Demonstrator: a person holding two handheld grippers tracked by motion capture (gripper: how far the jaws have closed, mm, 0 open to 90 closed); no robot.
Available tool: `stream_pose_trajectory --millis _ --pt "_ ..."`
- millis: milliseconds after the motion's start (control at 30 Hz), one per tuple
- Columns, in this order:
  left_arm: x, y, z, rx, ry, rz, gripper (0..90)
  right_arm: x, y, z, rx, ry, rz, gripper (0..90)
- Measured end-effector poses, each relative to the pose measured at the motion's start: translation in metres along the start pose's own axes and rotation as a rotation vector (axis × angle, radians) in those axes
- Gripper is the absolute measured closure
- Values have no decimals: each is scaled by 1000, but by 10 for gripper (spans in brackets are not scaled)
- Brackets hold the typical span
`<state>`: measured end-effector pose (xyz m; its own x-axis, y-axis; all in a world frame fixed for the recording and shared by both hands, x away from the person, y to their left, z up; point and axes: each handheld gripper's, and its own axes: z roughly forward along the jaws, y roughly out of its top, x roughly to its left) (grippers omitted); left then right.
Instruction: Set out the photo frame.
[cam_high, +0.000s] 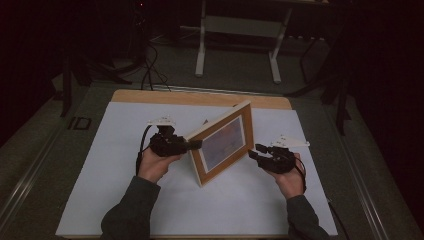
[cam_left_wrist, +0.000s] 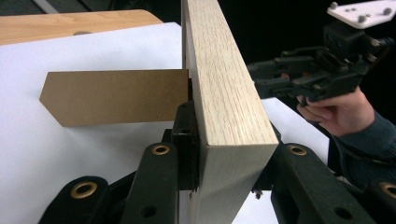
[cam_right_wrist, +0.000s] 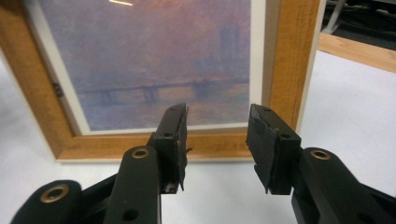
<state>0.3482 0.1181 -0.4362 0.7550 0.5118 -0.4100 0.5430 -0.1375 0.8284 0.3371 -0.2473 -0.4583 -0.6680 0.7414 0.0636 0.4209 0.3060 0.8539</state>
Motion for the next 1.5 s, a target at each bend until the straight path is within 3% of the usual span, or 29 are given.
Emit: stream_pose_trajectory --millis 400,900,1000,1133,1500 --pt "1 -3 -4 17 -53 9 706 -11 13 6 13 -17 15 523" --pt "-2 -4 -4 19 -80 24 704 -25 36 20 9 -64 36 441" --pt "-2 -4 -4 19 -82 25 704 -29 39 23 -2 -57 53 401" --pt "-1 -4 -4 20 -85 24 704 -30 45 29 -4 -45 40 365" --pt "2 -4 -3 18 -101 26 704 -36 54 36 -10 -2 49 329"
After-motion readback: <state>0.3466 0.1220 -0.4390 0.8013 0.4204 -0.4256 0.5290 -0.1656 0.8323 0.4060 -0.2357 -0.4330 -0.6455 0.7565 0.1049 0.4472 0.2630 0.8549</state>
